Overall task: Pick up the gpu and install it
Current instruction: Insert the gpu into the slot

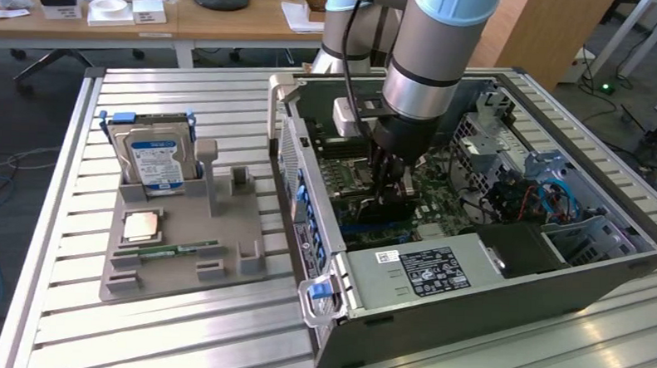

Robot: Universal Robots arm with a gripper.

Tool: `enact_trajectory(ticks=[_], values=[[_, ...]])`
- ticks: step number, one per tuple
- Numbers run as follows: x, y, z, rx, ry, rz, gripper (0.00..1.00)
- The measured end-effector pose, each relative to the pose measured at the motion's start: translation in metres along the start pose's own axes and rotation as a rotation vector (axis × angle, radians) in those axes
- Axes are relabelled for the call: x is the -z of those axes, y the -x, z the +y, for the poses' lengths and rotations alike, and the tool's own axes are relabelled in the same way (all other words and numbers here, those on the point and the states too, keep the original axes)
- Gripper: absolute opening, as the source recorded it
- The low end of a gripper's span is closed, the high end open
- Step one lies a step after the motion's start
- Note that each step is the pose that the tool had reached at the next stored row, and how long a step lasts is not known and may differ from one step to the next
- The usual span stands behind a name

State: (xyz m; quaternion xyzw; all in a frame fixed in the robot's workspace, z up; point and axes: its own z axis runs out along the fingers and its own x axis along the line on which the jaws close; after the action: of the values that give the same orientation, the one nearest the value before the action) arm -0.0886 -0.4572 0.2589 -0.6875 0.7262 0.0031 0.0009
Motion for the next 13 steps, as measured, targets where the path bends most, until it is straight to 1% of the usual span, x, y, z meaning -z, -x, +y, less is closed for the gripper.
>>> enact_trajectory(ticks=[13], values=[[-0.0001, -0.0014, -0.0001, 0.000, 0.0000, 0.0000, 0.26]])
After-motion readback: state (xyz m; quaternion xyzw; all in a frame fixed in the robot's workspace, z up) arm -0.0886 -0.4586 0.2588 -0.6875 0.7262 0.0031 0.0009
